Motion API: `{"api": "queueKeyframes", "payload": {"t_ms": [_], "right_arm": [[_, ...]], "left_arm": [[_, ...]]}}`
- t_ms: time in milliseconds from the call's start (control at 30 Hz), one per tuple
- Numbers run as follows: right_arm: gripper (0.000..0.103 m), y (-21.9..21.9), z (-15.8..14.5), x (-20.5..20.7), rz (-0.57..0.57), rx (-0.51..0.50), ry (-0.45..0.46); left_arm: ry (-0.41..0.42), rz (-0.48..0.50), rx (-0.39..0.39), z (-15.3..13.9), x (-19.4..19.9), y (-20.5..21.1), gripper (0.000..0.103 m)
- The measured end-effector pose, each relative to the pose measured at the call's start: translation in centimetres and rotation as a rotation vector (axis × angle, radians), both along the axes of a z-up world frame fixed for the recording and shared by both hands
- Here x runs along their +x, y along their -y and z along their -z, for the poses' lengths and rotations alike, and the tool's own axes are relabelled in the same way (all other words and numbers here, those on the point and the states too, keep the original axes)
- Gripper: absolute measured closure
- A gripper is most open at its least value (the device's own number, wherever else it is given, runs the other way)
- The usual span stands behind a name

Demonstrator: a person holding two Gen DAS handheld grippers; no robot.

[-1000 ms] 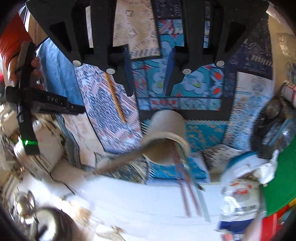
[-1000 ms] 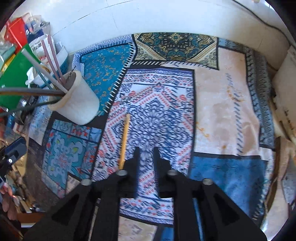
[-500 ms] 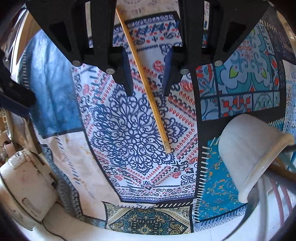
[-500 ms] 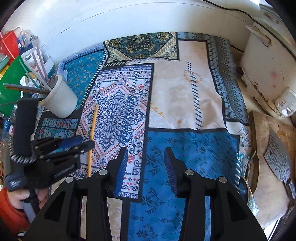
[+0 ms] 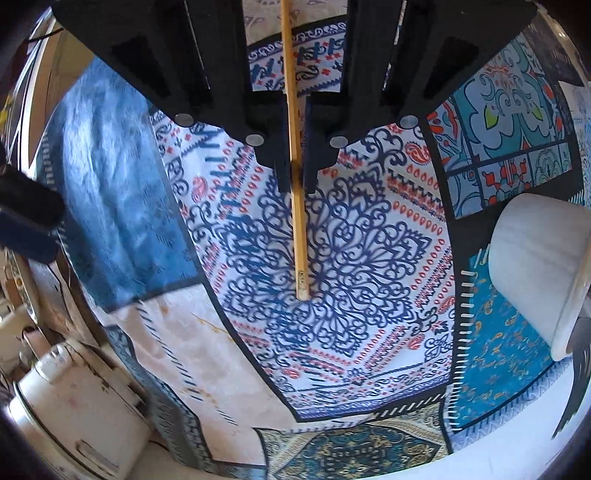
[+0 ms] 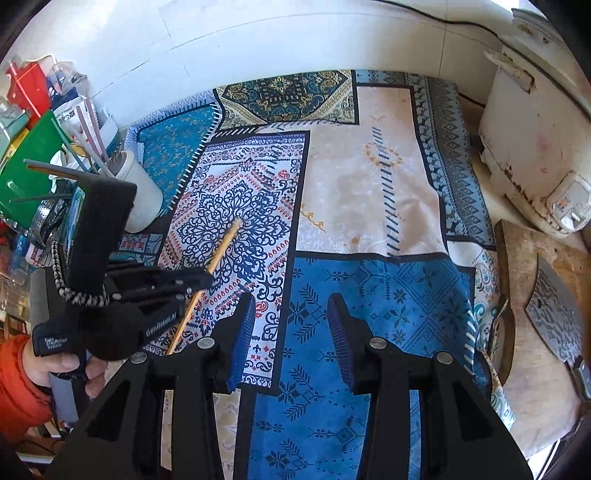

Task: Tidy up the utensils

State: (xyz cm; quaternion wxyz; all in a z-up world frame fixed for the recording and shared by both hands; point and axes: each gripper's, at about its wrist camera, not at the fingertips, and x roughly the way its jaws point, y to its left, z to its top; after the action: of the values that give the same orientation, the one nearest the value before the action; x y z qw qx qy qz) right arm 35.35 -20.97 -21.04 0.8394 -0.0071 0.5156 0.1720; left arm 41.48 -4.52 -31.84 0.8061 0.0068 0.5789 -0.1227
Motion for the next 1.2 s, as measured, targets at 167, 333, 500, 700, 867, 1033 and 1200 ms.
{"api": "queueKeyframes", "payload": {"t_ms": [167, 333, 500, 700, 867, 1033, 1200], "right_arm": [[0.066, 0.2, -1.1, -0.8, -0.007, -0.018, 0.042], [0.066, 0.6, -2.3, -1.1, 0.001, -0.035, 0.084], [0.066, 0.9, -3.6, -1.2, 0.016, -0.031, 0.126], [0.066, 0.4, -5.1, -1.3, 0.006, -0.023, 0.169], [0.066, -0.2, -6.1, -1.2, -0.008, -0.008, 0.196], [0.066, -1.1, -6.2, -0.5, -0.035, -0.009, 0.208], [0.066, -1.2, -4.7, 1.6, -0.049, 0.030, 0.134]], "left_arm": [[0.031, -0.009, -0.010, -1.5, -1.4, 0.1, 0.100], [0.146, 0.009, -0.012, -5.6, -3.7, 0.4, 0.100], [0.280, 0.013, -0.020, -10.1, -5.8, 0.8, 0.100], [0.437, -0.012, -0.044, -15.7, -7.6, 0.2, 0.101], [0.545, -0.034, -0.073, -20.2, -8.3, -1.1, 0.103], [0.612, -0.050, -0.060, -23.0, -8.0, -2.3, 0.103], [0.652, -0.113, -0.029, -24.1, -8.7, -4.4, 0.100]]}}
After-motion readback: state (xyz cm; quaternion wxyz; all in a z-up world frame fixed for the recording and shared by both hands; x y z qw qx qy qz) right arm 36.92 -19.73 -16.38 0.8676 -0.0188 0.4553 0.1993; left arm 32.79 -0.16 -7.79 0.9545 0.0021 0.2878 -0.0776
